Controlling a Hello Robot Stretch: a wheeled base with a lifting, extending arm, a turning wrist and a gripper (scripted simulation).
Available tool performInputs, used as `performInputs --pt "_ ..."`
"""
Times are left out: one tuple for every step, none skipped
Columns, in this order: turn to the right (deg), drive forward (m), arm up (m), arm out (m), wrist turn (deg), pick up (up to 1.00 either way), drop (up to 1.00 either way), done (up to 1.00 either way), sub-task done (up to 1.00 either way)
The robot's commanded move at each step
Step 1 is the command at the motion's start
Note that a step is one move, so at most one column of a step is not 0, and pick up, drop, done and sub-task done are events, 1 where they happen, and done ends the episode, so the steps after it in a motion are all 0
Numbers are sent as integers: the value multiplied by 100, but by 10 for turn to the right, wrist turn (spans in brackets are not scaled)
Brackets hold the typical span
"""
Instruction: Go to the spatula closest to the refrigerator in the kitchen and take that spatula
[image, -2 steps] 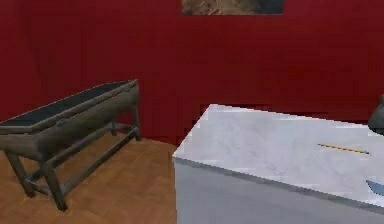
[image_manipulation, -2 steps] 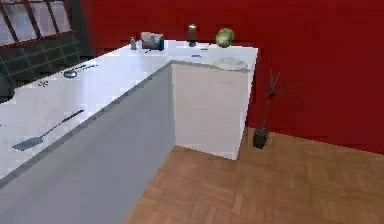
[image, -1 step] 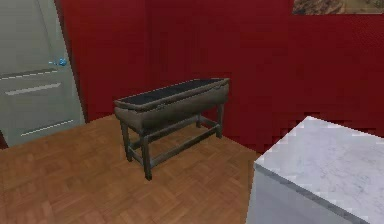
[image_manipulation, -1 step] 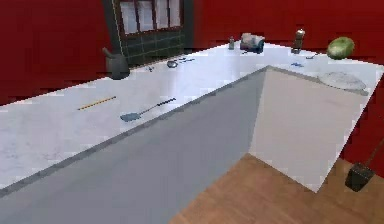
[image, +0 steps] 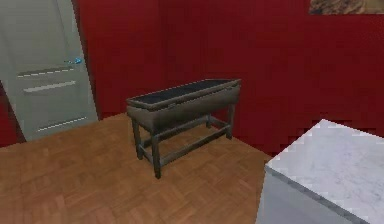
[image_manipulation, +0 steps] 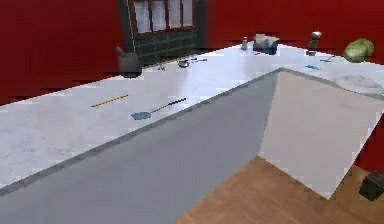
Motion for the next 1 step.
performInputs --pt "30 0 0 0 0 0 0 0 0"
